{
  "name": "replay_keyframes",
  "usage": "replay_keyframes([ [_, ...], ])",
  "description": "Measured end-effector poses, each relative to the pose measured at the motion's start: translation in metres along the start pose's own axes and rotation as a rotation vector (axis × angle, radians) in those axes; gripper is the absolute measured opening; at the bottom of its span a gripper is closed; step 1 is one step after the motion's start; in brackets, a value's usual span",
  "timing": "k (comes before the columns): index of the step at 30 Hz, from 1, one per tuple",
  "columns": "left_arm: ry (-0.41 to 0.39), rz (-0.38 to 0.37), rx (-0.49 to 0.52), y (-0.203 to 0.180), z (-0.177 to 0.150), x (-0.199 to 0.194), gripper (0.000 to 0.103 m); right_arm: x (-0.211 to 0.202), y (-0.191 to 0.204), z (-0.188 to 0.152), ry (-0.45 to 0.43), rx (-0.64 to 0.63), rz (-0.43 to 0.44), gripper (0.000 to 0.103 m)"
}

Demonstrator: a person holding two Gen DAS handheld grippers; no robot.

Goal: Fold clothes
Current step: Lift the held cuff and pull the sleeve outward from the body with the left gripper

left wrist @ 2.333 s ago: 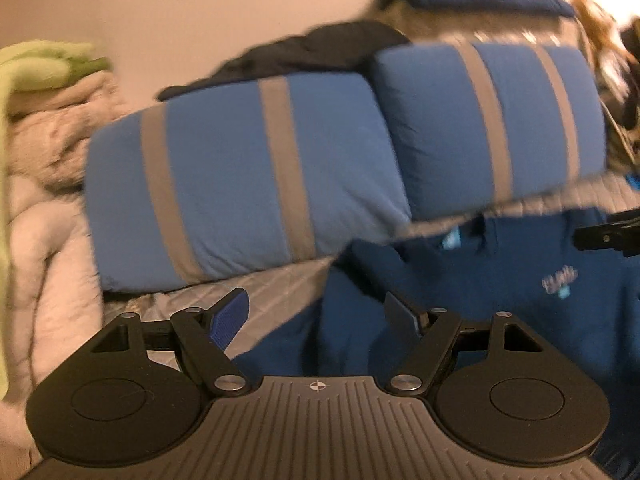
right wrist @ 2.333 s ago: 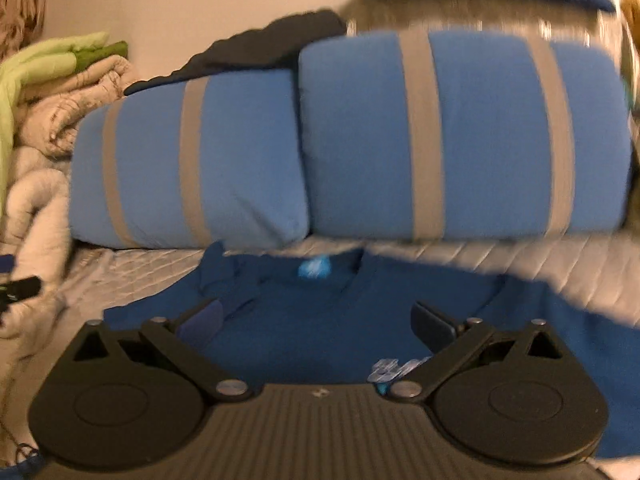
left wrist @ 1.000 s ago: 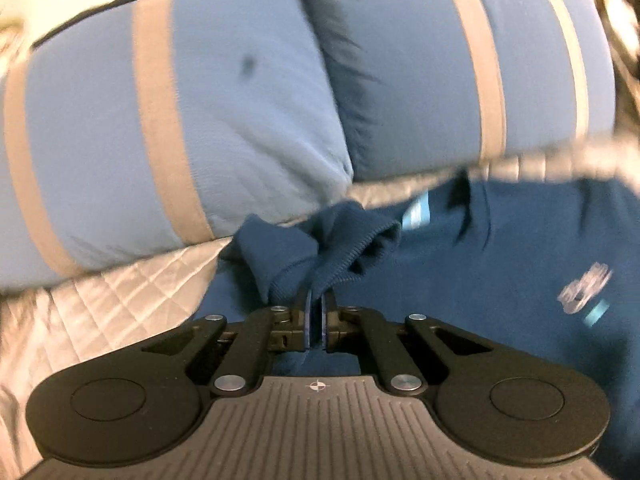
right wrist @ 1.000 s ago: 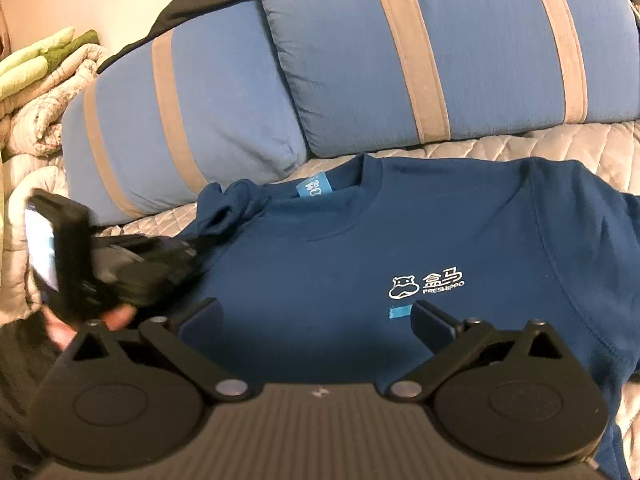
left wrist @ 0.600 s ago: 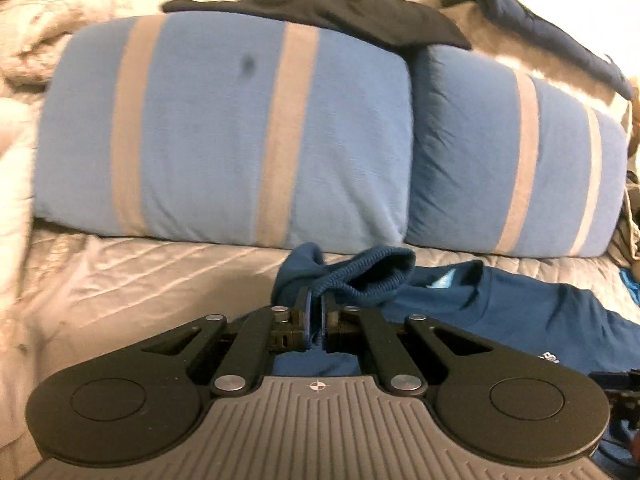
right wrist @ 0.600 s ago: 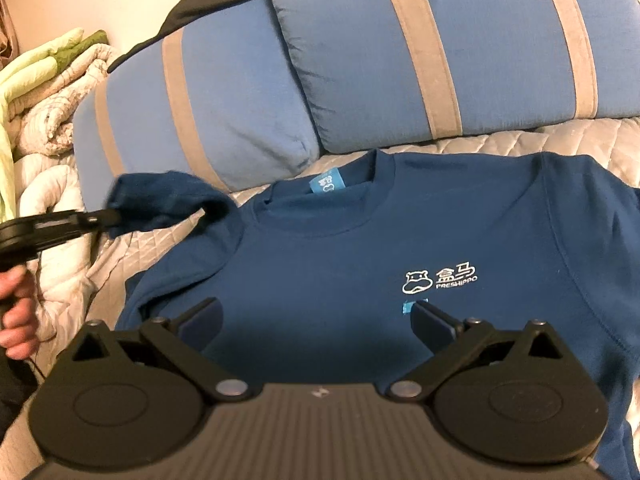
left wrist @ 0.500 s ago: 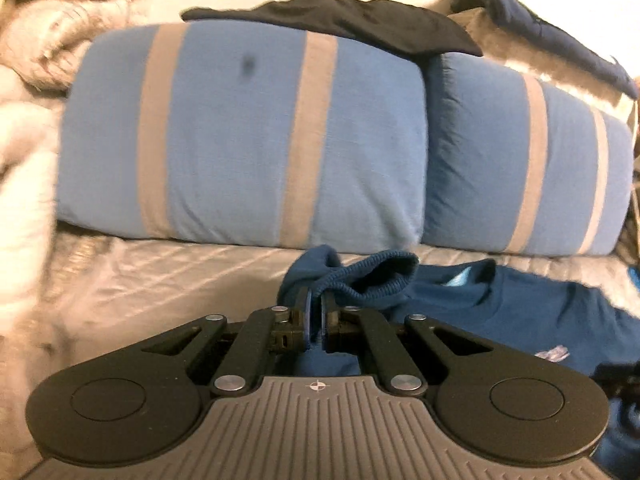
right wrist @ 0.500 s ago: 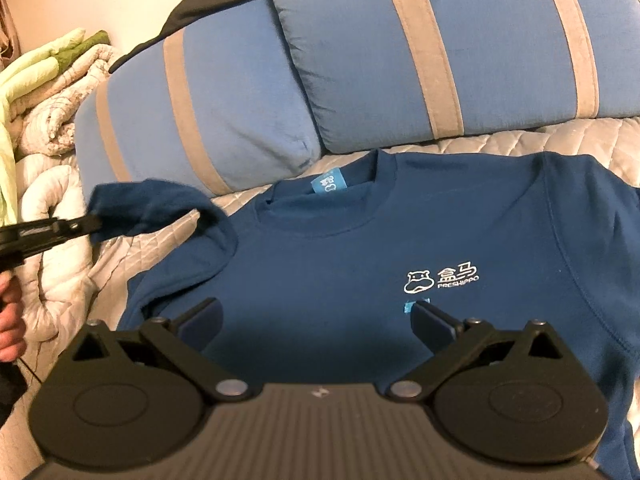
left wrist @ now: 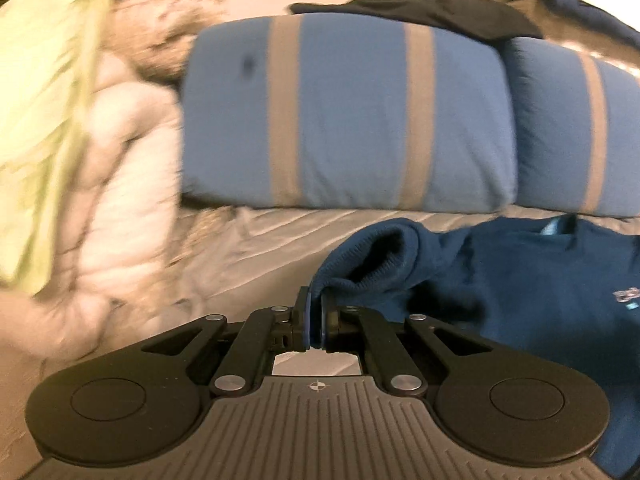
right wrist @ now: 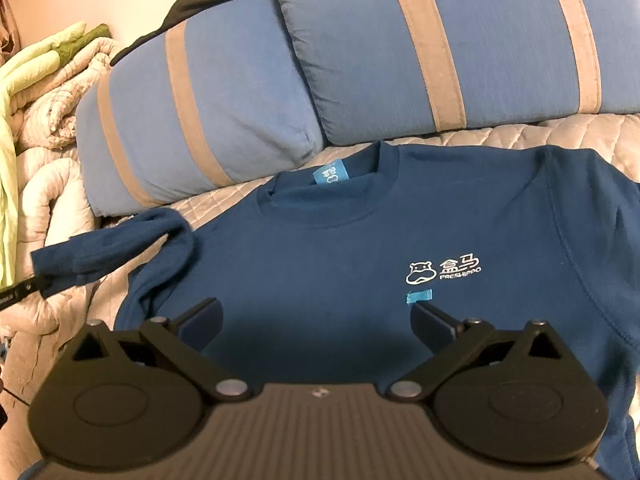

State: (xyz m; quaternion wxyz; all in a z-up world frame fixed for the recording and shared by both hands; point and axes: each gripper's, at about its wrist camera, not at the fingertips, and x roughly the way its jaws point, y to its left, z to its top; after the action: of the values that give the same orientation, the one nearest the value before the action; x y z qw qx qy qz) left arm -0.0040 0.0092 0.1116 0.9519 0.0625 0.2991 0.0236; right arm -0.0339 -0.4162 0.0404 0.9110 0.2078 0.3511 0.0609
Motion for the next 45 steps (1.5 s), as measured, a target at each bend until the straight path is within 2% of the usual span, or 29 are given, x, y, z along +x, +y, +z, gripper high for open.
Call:
replay_keyframes([
  [6, 0.030, 0.076, 0.030, 0.015, -0.021, -0.003, 0.007, 0.001, 0.000, 0.000, 0.007, 0.004, -0.006, 0.103],
  [7, 0.037, 0.083, 0.020, 0.017, -0.026, -0.005, 0.013, 0.001, 0.000, 0.000, 0.008, 0.005, -0.008, 0.103],
  [8, 0.040, 0.084, -0.007, 0.019, -0.030, -0.009, 0.028, 0.001, -0.001, -0.001, 0.009, 0.007, -0.009, 0.103],
  [10, 0.048, 0.085, -0.061, 0.025, -0.040, -0.015, 0.046, 0.001, -0.001, -0.001, 0.011, 0.010, -0.011, 0.103],
  [11, 0.051, 0.077, -0.091, 0.027, -0.043, -0.019, 0.052, 0.001, -0.001, -0.001, 0.013, 0.011, -0.012, 0.103],
  [14, 0.057, 0.017, -0.192, 0.036, -0.052, -0.028, 0.057, 0.003, -0.002, -0.001, 0.021, 0.014, -0.014, 0.103],
  [18, 0.112, -0.123, -0.390, 0.047, -0.060, -0.023, 0.060, 0.004, -0.001, -0.001, 0.030, 0.015, -0.012, 0.103],
  [23, 0.195, -0.280, -0.790, 0.069, -0.082, 0.008, 0.061, 0.005, -0.002, -0.002, 0.036, 0.016, -0.017, 0.103],
  [31, 0.311, -0.379, -1.198, 0.075, -0.125, 0.058, 0.061, 0.006, -0.004, -0.001, 0.045, 0.034, -0.018, 0.103],
  [37, 0.305, -0.407, -1.441, 0.075, -0.141, 0.077, 0.059, 0.007, -0.005, -0.001, 0.053, 0.041, -0.016, 0.103],
  [39, 0.300, -0.391, -1.507, 0.075, -0.144, 0.081, 0.052, 0.007, -0.005, -0.001, 0.054, 0.045, -0.015, 0.103],
  [40, 0.304, -0.380, -1.529, 0.074, -0.146, 0.083, 0.042, 0.007, -0.006, -0.001, 0.055, 0.047, -0.014, 0.103],
  [41, 0.317, -0.362, -1.532, 0.073, -0.146, 0.085, 0.026, 0.007, -0.006, -0.001, 0.055, 0.049, -0.014, 0.103],
  [43, 0.348, -0.313, -1.496, 0.071, -0.143, 0.088, 0.013, 0.008, -0.006, -0.001, 0.058, 0.053, -0.014, 0.103],
  [45, 0.349, -0.268, -1.396, 0.069, -0.132, 0.084, 0.010, 0.008, -0.007, -0.001, 0.060, 0.055, -0.015, 0.103],
])
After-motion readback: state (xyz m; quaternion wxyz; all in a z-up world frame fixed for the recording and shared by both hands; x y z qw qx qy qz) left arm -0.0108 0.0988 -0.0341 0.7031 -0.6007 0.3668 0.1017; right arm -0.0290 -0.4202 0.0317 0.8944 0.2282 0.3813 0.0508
